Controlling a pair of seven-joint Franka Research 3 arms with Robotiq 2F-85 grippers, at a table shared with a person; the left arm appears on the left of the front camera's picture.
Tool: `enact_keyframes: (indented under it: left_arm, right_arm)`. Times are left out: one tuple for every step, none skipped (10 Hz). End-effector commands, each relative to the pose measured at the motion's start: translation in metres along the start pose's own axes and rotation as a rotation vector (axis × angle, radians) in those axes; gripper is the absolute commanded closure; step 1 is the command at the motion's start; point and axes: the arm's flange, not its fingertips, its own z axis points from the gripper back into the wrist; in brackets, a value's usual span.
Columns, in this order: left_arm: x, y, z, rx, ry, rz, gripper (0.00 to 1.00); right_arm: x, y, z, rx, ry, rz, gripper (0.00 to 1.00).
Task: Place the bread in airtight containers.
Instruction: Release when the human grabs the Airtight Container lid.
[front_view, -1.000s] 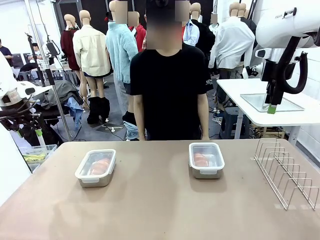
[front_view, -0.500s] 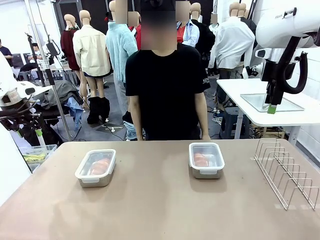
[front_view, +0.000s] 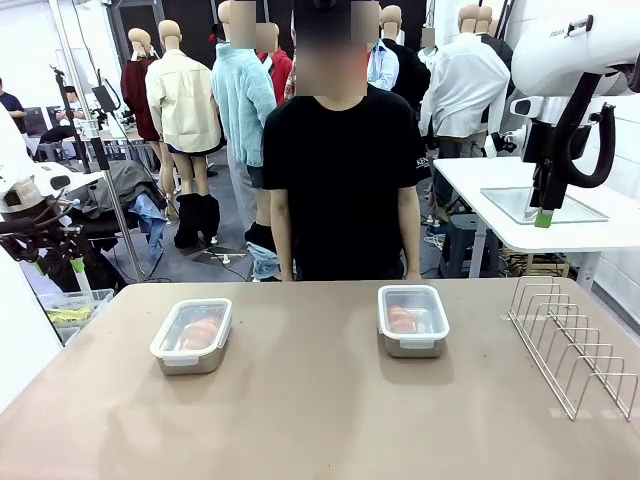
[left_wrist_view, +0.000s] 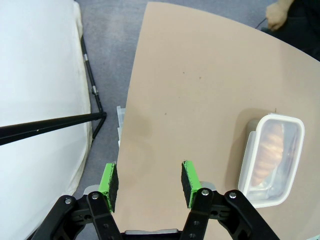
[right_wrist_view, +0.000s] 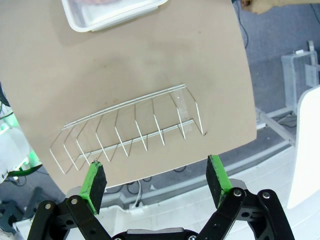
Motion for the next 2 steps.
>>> enact_keyframes:
  left_arm:
    - [0.0,-0.0013,0.0011,0.02,-0.002,0.015,0.33]
    - [0.0,-0.0013,0.0011,0.02,-0.002,0.015,0.33]
  right_arm:
    - [0.0023,-0.002,0.0009,0.007,0.019,-0.01,0.0]
    - [0.0023,-0.002,0.0009,0.007,0.019,-0.01,0.0]
